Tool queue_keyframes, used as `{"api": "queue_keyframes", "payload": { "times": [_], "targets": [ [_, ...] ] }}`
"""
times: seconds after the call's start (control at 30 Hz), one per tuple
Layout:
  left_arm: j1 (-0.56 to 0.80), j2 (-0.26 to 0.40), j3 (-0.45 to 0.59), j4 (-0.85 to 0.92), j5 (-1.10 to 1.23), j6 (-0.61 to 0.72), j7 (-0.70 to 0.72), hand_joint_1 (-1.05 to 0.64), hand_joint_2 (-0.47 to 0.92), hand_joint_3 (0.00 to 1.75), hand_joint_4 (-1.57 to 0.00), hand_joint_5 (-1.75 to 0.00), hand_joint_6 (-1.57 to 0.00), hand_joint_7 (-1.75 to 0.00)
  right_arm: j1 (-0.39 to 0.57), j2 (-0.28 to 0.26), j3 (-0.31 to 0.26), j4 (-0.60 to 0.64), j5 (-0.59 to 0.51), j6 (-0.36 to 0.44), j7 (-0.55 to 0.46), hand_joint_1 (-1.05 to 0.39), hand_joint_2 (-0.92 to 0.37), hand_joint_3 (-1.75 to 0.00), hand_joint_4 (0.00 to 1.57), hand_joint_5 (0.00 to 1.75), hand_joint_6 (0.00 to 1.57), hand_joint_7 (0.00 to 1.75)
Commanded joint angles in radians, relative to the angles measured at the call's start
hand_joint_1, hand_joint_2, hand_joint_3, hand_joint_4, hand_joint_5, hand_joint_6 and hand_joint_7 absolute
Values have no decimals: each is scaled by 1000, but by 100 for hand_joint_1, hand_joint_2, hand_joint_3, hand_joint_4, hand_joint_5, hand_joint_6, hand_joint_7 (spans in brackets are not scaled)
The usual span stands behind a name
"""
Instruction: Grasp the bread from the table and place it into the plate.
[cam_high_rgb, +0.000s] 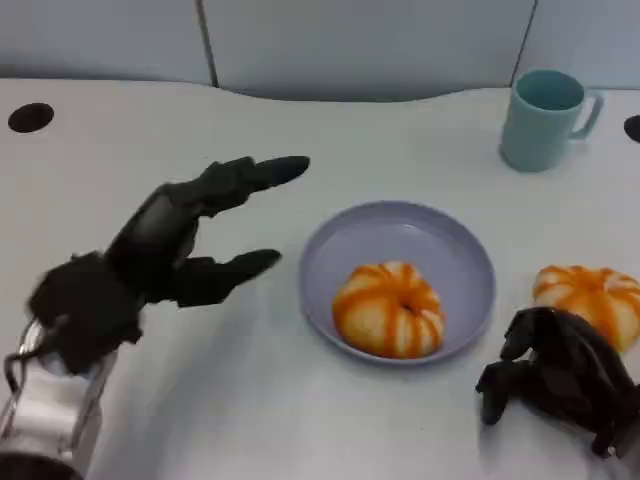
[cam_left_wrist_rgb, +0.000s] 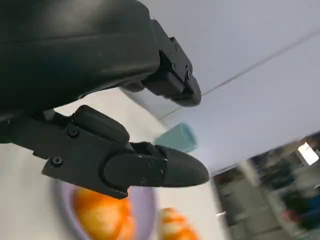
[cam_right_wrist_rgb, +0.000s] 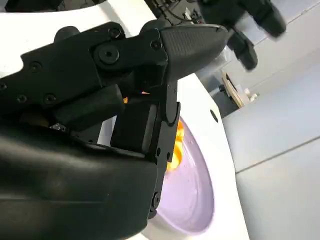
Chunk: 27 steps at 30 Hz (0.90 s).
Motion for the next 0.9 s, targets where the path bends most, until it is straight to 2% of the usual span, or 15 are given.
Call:
{"api": "queue_keyframes", "payload": {
  "times": [0.03,0.07,0.1,0.13,0.17,0.2,0.27,0.37,0.57,0.73,0.8,0.9],
  "targets": [
    [148,-66,77,-138,-190,147,-12,-66,92,31,-68,-110,-85,-28,4,-9,-1,10,-7,-8,-7,-57,-92,-24,157,71,157,47],
    [183,-77,85,-185,-218,197,2,-66,92,31,-65,-123,-85,-40,4,-8,0,9,-8,-5,-10,-57,-92,-23,157,71,157,48],
    [215,-87,93,-228,-239,241,16,-65,92,31,-59,-142,-73,-75,4,-8,0,9,-8,-4,-10,-57,-92,-23,157,71,157,48],
    [236,-94,100,-261,-252,276,24,-64,92,32,-56,-151,-66,-94,4,-8,1,9,-7,-3,-10,-57,-92,-23,157,71,157,48],
    [268,-100,108,-295,-259,305,34,-64,92,32,-54,-156,-62,-104,3,-8,1,11,-7,-3,-7,-57,-92,-24,157,71,157,48],
    [290,-105,114,-320,-260,326,41,-64,92,37,-52,-167,-55,-125,3,-9,1,12,-7,-3,-5,-57,-92,-24,157,71,157,48],
    [332,-110,124,-360,-259,359,48,-63,92,42,-51,-173,-49,-141,3,-7,0,11,-3,3,-4,-56,-92,-24,157,71,157,47],
    [391,-120,133,-416,-277,405,41,-61,92,42,-50,-174,-46,-145,7,-6,-1,1,1,16,-9,-55,-92,-24,157,70,157,47],
    [506,-159,143,-435,-334,406,-35,-53,92,47,-57,-175,-45,-146,7,-2,-3,5,0,-4,-4,-54,-92,-26,157,69,157,46],
    [532,-185,164,-407,-346,395,-66,-52,92,48,-58,-175,-43,-149,8,0,-5,3,0,-4,-11,-55,-92,-25,157,70,157,47],
    [536,-196,176,-396,-342,392,-59,-54,92,46,-60,-175,-40,-157,8,-1,-6,6,0,-8,-9,-55,-92,-25,157,71,157,47],
    [538,-201,184,-383,-337,390,-69,-55,92,42,-62,-175,-43,-155,6,-2,-8,11,4,-4,0,-54,-92,-26,157,70,157,46]
  ]
}}
